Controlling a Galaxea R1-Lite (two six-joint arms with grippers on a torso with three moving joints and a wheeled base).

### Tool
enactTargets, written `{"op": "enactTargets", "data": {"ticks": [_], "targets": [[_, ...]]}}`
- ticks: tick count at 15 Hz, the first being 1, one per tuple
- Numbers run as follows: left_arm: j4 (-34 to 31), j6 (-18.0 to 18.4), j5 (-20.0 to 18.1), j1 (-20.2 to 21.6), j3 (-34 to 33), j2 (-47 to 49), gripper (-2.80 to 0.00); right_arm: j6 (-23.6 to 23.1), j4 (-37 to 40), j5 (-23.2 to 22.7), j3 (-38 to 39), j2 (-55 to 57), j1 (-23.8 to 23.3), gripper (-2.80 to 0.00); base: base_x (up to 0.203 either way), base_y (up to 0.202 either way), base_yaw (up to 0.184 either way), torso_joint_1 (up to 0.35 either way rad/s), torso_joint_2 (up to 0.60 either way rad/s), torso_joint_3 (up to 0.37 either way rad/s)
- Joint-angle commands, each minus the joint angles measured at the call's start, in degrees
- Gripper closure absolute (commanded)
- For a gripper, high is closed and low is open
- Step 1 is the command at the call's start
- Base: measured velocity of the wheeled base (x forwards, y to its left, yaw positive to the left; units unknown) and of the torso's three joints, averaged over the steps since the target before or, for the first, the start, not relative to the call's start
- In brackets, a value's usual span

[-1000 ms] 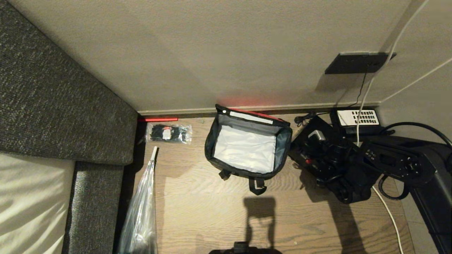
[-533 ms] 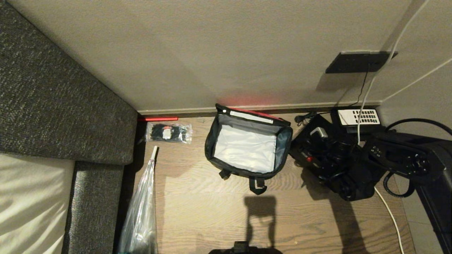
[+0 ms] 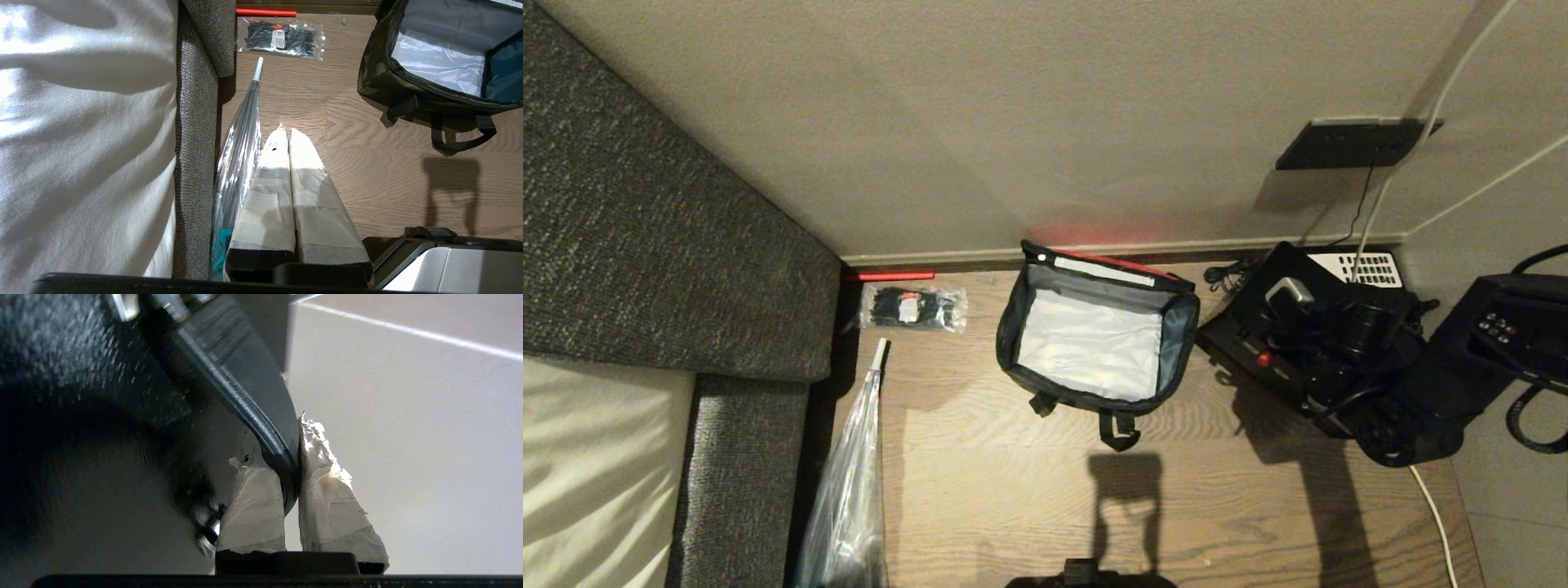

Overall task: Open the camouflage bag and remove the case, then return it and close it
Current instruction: Close the top of the storage box

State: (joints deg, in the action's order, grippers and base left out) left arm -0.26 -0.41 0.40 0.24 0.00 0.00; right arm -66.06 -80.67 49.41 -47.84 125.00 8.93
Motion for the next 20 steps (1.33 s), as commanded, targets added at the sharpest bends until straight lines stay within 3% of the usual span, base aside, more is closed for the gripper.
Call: {"op": "enactTargets", "data": {"ticks": [1, 7, 11, 17, 20], "targets": [[0.00, -0.02, 0.04, 0.02, -0.18, 0.00, 0.00, -1.04, 1.17, 0.06, 1.51, -8.04, 0.91, 0.00, 0.000, 0.000, 0.000, 0.000, 0.00, 0.000], [0.00, -0.02, 0.04, 0.02, -0.18, 0.00, 0.00, -5.24, 10.70, -1.33, 2.07, -20.70, 4.57, 0.00, 0.000, 0.000, 0.000, 0.000, 0.00, 0.000], [0.00, -0.02, 0.04, 0.02, -0.18, 0.00, 0.00, -7.97, 14.95, -1.34, 1.31, -25.56, 9.72, 0.00, 0.000, 0.000, 0.000, 0.000, 0.00, 0.000], [0.00, -0.02, 0.04, 0.02, -0.18, 0.00, 0.00, -9.43, 16.79, -0.90, 0.19, -27.34, 15.96, 0.00, 0.000, 0.000, 0.000, 0.000, 0.00, 0.000], [0.00, -0.02, 0.04, 0.02, -0.18, 0.00, 0.00, -9.33, 19.47, -0.26, -4.04, -26.15, 19.70, 0.00, 0.000, 0.000, 0.000, 0.000, 0.00, 0.000]]}}
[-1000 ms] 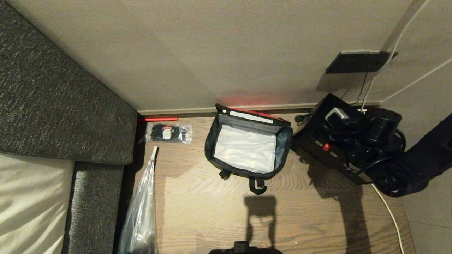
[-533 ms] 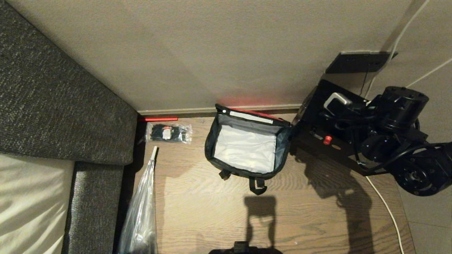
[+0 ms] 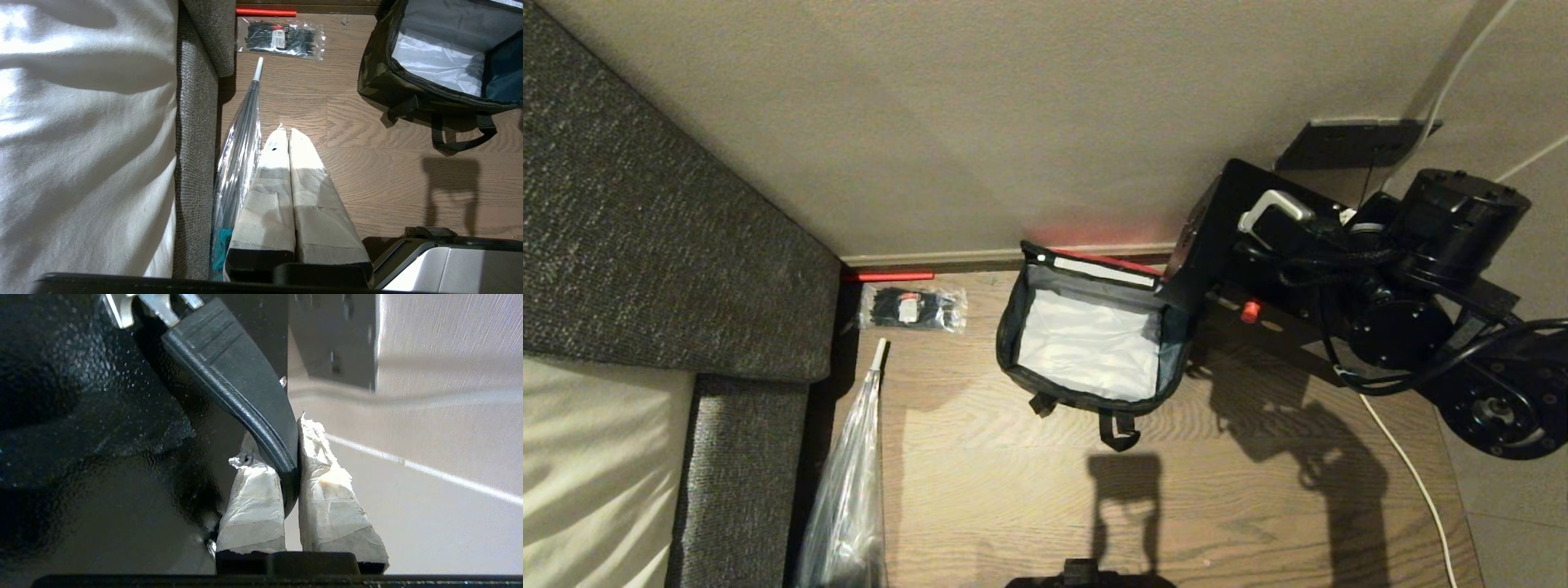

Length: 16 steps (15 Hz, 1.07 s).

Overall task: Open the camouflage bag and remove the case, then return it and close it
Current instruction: Close the top of the storage box

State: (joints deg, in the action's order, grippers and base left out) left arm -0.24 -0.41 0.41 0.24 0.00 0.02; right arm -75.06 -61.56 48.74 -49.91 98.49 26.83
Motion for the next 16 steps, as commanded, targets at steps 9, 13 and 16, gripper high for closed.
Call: {"op": "enactTargets", "data": {"ticks": [9, 13, 16], "targets": [[-0.02, -0.02, 0.02, 0.02, -0.18, -0.02, 0.00, 1.24, 5.06, 4.80, -11.57, 8.49, 8.82, 0.00, 0.000, 0.000, 0.000, 0.000, 0.00, 0.000], [-0.02, -0.02, 0.02, 0.02, -0.18, -0.02, 0.00, 1.47, 5.15, 6.66, -15.25, 12.33, 12.67, 0.00, 0.000, 0.000, 0.000, 0.000, 0.00, 0.000], [-0.02, -0.02, 0.02, 0.02, -0.18, -0.02, 0.00, 1.41, 5.14, 7.00, -17.05, 14.07, 14.64, 0.00, 0.000, 0.000, 0.000, 0.000, 0.00, 0.000]]}}
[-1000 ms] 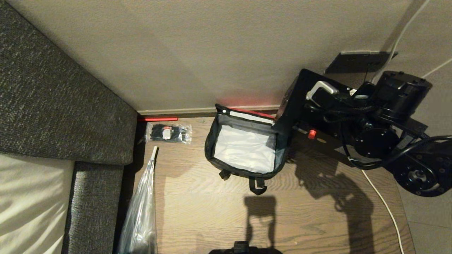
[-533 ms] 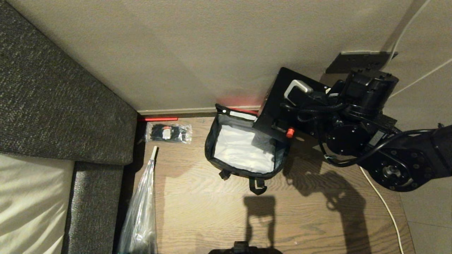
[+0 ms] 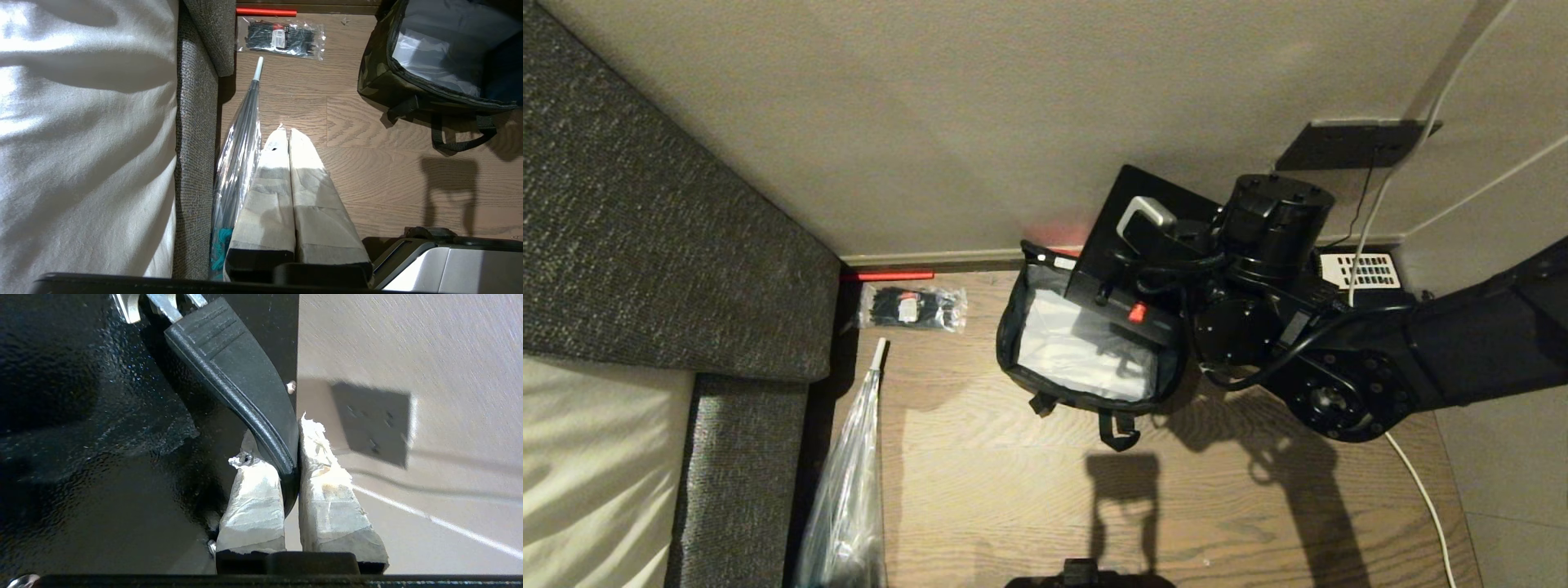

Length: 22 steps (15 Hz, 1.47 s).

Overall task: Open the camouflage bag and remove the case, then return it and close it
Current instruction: Close the top of the storage box

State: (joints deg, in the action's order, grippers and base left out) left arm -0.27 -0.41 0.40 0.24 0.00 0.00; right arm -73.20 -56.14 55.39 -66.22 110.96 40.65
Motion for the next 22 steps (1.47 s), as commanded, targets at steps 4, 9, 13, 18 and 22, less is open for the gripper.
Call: {"op": "enactTargets", "data": {"ticks": [4, 9, 13, 18, 22], "targets": [[0.00, -0.03, 0.04, 0.02, -0.18, 0.00, 0.00, -0.46, -0.03, 0.68, -4.70, 5.32, 3.47, 0.00, 0.000, 0.000, 0.000, 0.000, 0.00, 0.000], [0.00, -0.03, 0.04, 0.02, -0.18, 0.00, 0.00, -0.28, 1.76, 0.68, -11.17, 10.05, 5.03, 0.00, 0.000, 0.000, 0.000, 0.000, 0.00, 0.000], [0.00, -0.03, 0.04, 0.02, -0.18, 0.00, 0.00, -0.35, 1.93, 0.59, -17.64, 14.91, 5.89, 0.00, 0.000, 0.000, 0.000, 0.000, 0.00, 0.000], [0.00, -0.03, 0.04, 0.02, -0.18, 0.00, 0.00, 2.50, 3.46, 0.42, -18.99, 18.00, 5.67, 0.00, 0.000, 0.000, 0.000, 0.000, 0.00, 0.000], [0.00, -0.03, 0.04, 0.02, -0.18, 0.00, 0.00, 2.36, 3.48, 0.13, -16.12, 16.73, 5.58, 0.00, 0.000, 0.000, 0.000, 0.000, 0.00, 0.000]]}}
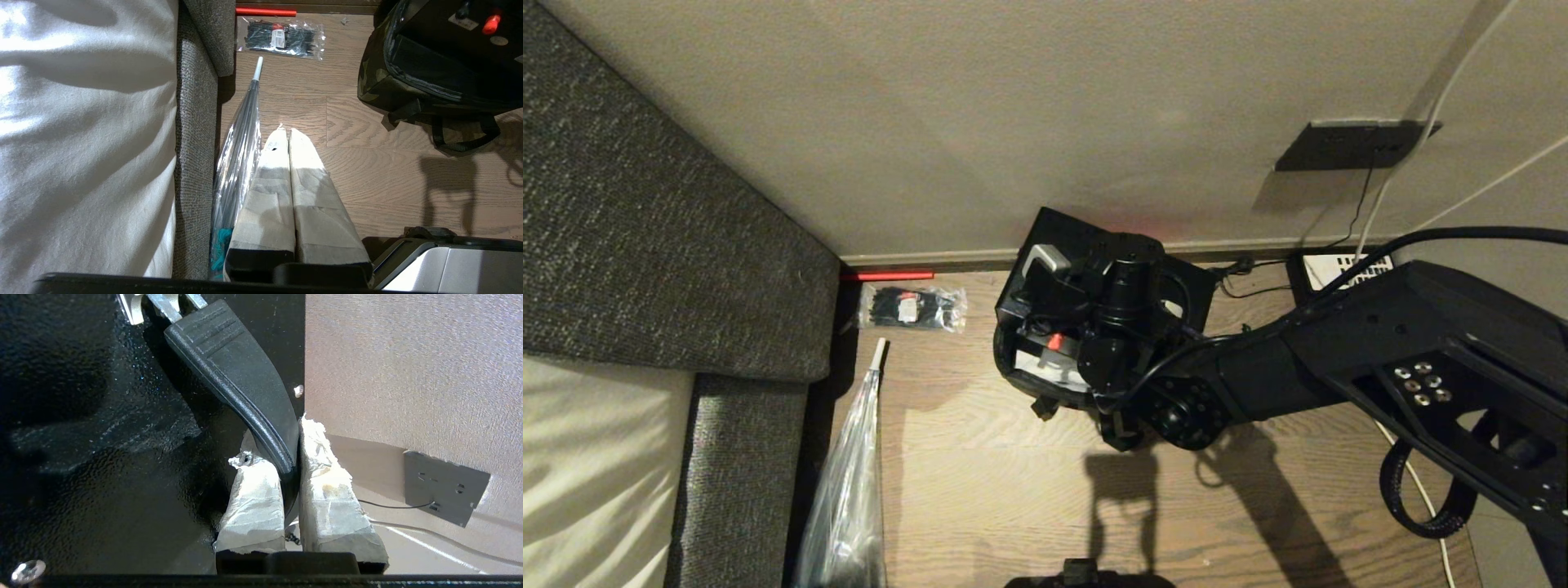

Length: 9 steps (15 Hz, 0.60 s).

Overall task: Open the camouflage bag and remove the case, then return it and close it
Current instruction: Close the top of the storage box

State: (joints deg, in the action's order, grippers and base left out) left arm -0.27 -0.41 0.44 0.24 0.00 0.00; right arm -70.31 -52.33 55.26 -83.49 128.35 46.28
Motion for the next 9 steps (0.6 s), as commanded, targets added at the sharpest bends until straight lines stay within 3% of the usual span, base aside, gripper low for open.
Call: {"op": "enactTargets", "data": {"ticks": [1, 6, 9], "targets": [[0.00, -0.02, 0.00, 0.02, -0.18, 0.00, 0.00, -0.61, -0.39, -0.15, 1.91, -1.40, -0.05, 0.00, 0.000, 0.000, 0.000, 0.000, 0.00, 0.000], [0.00, -0.02, 0.00, 0.02, -0.18, 0.00, 0.00, -0.30, 0.59, -0.64, 6.93, -5.48, -0.02, 0.00, 0.000, 0.000, 0.000, 0.000, 0.00, 0.000], [0.00, -0.02, 0.00, 0.02, -0.18, 0.00, 0.00, 3.82, 8.05, -0.68, 6.76, -8.09, 0.34, 0.00, 0.000, 0.000, 0.000, 0.000, 0.00, 0.000]]}}
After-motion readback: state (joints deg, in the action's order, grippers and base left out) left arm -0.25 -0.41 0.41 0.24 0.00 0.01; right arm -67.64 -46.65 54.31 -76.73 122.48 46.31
